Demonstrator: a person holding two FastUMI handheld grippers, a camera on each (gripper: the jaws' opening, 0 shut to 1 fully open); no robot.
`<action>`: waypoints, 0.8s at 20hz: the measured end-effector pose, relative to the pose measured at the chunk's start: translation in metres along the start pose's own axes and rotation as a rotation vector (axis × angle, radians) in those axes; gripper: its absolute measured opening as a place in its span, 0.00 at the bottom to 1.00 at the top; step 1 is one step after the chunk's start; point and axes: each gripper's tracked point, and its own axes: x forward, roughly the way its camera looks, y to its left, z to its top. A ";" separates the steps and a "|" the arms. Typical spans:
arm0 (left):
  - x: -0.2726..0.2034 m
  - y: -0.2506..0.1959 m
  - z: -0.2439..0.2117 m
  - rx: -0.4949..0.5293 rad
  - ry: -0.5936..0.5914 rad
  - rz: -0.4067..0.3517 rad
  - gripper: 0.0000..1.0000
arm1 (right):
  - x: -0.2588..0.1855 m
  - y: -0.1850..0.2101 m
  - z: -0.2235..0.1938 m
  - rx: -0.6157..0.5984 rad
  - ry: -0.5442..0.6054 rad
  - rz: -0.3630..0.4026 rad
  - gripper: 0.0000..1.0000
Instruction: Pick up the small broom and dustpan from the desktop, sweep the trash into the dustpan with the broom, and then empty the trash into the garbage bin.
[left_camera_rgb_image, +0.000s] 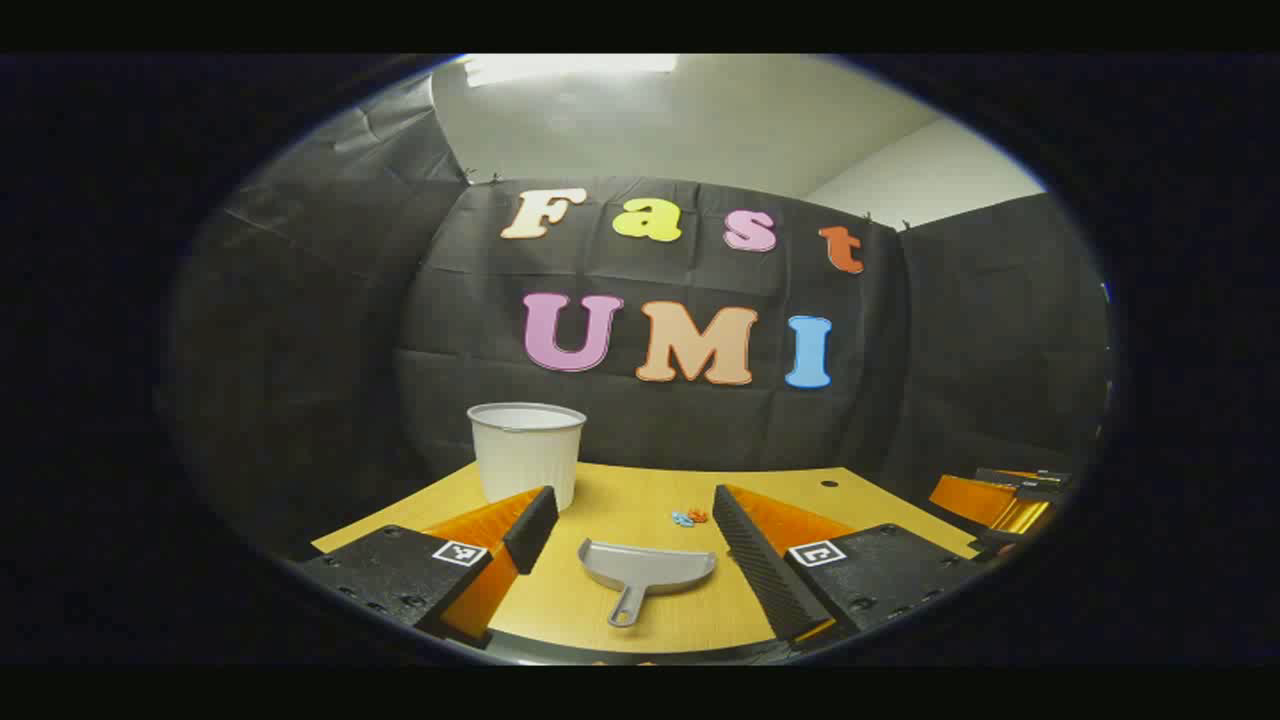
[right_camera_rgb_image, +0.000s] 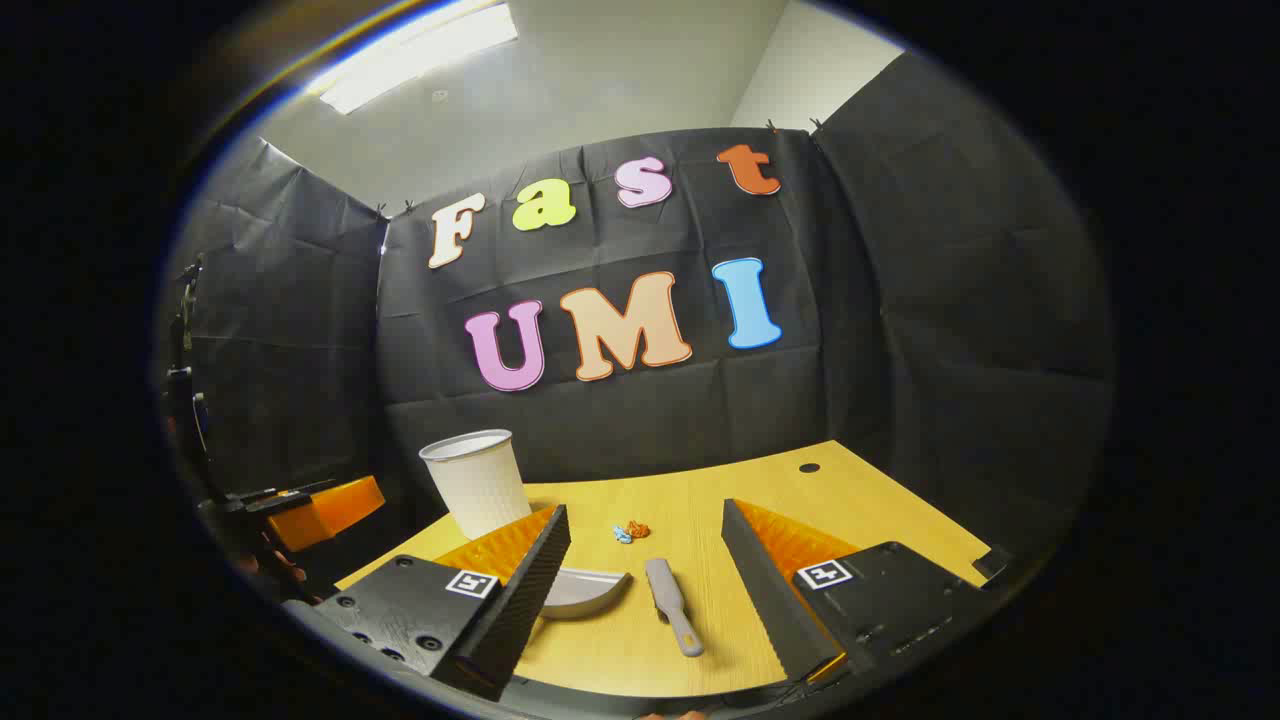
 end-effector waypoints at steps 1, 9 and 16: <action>0.000 -0.001 -0.001 -0.006 0.002 -0.001 0.94 | 0.000 -0.002 0.000 0.007 0.003 -0.003 0.92; 0.001 -0.002 -0.007 -0.018 0.040 -0.023 0.93 | 0.000 -0.002 -0.006 0.010 0.031 -0.017 0.92; 0.003 -0.002 -0.010 -0.035 0.068 -0.019 0.93 | 0.004 0.010 -0.014 0.017 0.062 -0.014 0.92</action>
